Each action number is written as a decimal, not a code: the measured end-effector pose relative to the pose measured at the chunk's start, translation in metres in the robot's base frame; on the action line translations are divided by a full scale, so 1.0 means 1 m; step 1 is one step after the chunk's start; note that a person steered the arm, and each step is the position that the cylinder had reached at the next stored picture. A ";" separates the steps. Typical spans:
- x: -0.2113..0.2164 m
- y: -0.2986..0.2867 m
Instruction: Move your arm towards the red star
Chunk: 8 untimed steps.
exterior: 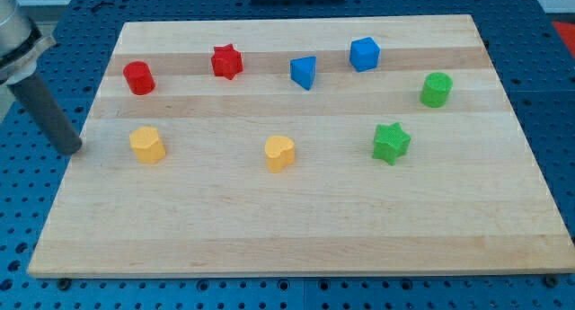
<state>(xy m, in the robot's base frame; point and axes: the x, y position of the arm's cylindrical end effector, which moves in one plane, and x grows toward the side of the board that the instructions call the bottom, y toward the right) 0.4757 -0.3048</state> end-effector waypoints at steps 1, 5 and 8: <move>0.050 0.000; 0.022 0.000; -0.027 0.003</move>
<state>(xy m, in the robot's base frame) 0.4491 -0.3016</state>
